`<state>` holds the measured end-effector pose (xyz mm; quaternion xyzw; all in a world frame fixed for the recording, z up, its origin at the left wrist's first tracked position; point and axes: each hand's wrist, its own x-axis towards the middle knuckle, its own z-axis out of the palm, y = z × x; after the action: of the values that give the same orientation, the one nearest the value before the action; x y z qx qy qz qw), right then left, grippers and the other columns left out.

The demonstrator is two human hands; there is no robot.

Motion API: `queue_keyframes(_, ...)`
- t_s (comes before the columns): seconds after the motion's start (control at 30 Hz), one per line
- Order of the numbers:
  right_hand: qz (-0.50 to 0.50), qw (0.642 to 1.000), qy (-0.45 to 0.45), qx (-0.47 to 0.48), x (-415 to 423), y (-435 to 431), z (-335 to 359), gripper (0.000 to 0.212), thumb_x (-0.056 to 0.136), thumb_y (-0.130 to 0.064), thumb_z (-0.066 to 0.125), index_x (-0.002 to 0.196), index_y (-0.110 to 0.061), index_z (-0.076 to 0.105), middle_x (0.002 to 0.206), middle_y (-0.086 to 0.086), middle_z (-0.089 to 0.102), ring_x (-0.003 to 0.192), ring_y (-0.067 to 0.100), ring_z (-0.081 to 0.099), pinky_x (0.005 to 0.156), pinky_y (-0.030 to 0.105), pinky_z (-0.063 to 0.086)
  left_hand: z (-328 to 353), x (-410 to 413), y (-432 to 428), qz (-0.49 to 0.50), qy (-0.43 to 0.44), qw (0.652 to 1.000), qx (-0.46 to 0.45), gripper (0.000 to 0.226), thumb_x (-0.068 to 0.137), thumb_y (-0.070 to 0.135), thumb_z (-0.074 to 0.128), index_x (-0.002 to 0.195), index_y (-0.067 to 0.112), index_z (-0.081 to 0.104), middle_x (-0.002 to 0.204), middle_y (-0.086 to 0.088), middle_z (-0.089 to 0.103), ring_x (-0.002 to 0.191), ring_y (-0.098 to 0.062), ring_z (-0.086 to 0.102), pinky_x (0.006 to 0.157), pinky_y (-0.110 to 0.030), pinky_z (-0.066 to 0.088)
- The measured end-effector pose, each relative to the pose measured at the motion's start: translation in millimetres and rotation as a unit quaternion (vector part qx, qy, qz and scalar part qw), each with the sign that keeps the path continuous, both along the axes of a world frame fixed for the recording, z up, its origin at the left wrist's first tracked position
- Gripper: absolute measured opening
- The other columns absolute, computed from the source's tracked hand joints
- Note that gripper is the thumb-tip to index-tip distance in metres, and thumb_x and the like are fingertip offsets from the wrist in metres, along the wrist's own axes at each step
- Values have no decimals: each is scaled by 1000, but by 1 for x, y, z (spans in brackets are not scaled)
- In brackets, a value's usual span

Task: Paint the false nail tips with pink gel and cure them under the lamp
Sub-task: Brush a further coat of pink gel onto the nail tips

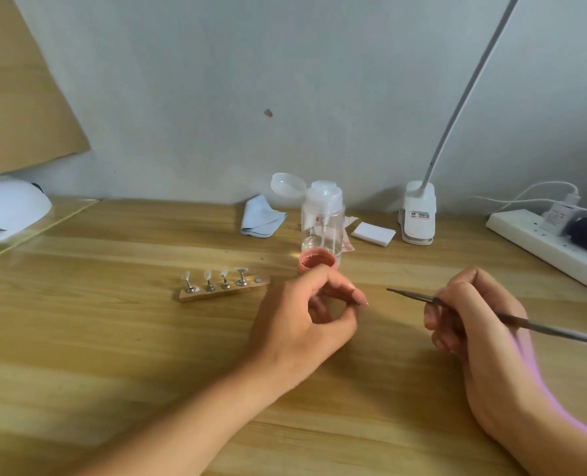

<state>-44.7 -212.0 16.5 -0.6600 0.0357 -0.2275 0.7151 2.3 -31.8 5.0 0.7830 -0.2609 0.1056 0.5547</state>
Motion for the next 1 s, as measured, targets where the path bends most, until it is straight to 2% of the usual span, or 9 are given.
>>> queue_keyframes(0.1, 7, 1000, 10, -7, 0, 0, 1, 30, 91, -3, 48, 62, -12, 45, 55, 8, 53, 50, 16, 35, 51, 28, 31, 13, -1, 2, 11, -51, 998, -44, 25, 78, 6, 70, 78, 31, 69, 80, 9, 71, 63, -3, 56, 67, -11, 45)
queue_keyframes(0.17, 17, 1000, 13, -6, 0, 0, 2, 30, 91, -3, 48, 62, -12, 45, 56, 9, 53, 51, 16, 35, 48, 27, 32, 26, 7, 9, 36, -67, 994, -75, 20, 78, 9, 70, 79, 28, 69, 82, 10, 73, 67, -2, 60, 68, -11, 45)
queue_keyframes(0.3, 30, 999, 21, -13, 0, 1, 3, 30, 91, -3, 47, 62, -11, 45, 56, 9, 53, 49, 16, 34, 46, 25, 31, 51, 39, 48, 133, -45, 985, -103, 15, 80, 13, 74, 80, 28, 72, 85, 14, 67, 66, 0, 54, 64, -12, 41)
queue_keyframes(0.43, 36, 999, 21, -29, 1, 2, 2, 29, 92, -3, 47, 64, -7, 43, 55, 10, 54, 48, 16, 34, 42, 22, 31, 48, 58, 86, 151, 40, 987, -20, 14, 84, 9, 75, 84, 23, 74, 82, 14, 71, 72, -1, 58, 70, -13, 46)
queue_keyframes(0.5, 41, 998, 22, -31, 2, 3, 2, 29, 93, -3, 48, 65, -7, 44, 55, 11, 55, 46, 15, 35, 41, 22, 31, 40, 61, 91, 141, 63, 987, 44, 15, 83, 8, 76, 83, 22, 73, 82, 12, 73, 76, -3, 61, 76, -20, 49)
queue_keyframes(0.57, 46, 998, 22, -30, 3, 3, 1, 28, 93, -3, 48, 66, -6, 44, 54, 11, 56, 44, 14, 36, 40, 21, 31, 33, 63, 90, 153, 74, 979, 116, 12, 82, 14, 77, 81, 25, 73, 83, 16, 73, 80, -5, 63, 82, -28, 52)
queue_keyframes(0.67, 51, 998, 25, -30, 4, 3, 0, 24, 93, -3, 48, 69, -3, 44, 54, 11, 56, 44, 14, 36, 40, 21, 31, 29, 64, 88, 176, 72, 961, 199, 9, 81, 25, 77, 76, 32, 72, 88, 22, 72, 92, -5, 64, 92, -30, 49)
queue_keyframes(0.87, 54, 997, 21, -45, 5, 3, -2, 19, 89, 0, 49, 71, 0, 46, 54, 13, 57, 45, 14, 37, 41, 20, 34, 28, 64, 85, 204, 45, 950, 232, 11, 76, 33, 81, 73, 38, 72, 101, 24, 67, 103, 1, 59, 94, -21, 40)
queue_keyframes(1.0, 55, 997, 19, -49, 6, 3, -3, 25, 89, -1, 49, 65, -9, 48, 53, 12, 57, 44, 13, 37, 41, 18, 33, 26, 65, 83, 215, 13, 941, 260, 28, 72, 35, 85, 59, 48, 63, 91, 29, 64, 93, 10, 54, 99, -35, 42)
